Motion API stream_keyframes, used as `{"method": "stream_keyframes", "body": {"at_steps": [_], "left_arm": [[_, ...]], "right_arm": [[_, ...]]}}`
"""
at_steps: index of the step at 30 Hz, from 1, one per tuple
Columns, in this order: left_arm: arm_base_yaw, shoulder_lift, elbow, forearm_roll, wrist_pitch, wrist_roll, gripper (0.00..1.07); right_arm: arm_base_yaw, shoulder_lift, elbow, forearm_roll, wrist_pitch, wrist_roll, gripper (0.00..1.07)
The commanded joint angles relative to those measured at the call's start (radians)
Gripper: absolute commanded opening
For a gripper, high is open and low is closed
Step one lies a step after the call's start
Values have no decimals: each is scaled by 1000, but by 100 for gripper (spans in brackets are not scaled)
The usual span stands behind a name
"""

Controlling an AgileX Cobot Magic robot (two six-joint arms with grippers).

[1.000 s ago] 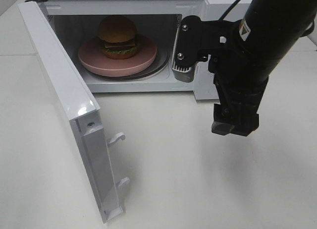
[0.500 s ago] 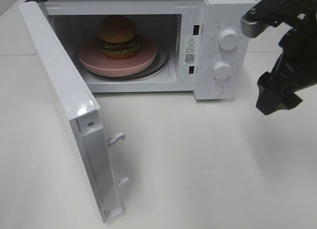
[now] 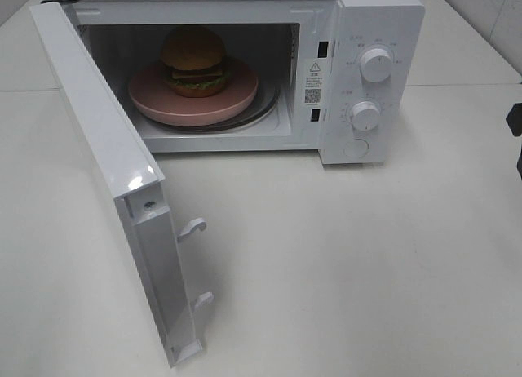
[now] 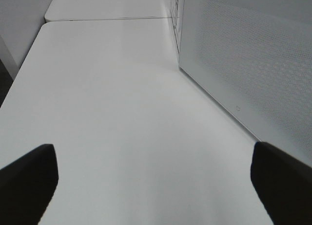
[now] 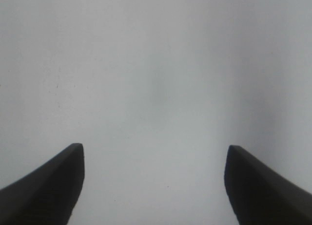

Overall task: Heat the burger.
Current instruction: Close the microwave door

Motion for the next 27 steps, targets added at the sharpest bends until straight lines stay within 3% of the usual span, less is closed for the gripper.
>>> {"method": "stream_keyframes", "body": {"at_steps": [1,10,16,22,24,27], "left_arm": [[2,-19,1,-3,-8,-5,103],[2,-19,1,-3,-8,-5,103],[2,-19,1,-3,-8,-5,103],[2,-19,1,-3,-8,-5,103],[2,-19,1,-3,-8,-5,103],[2,-19,1,-3,-8,-5,103]], "right_arm": [[-7,-52,59,31,-1,15,74],[-7,-291,246,80,-20,4,74],[-7,-428,271,81,-11,4,74],[-7,-634,310,132,32,-29,74],[-7,-772,336,156,81,-112,74],[-7,-828,354,156,91,-126,74]]}}
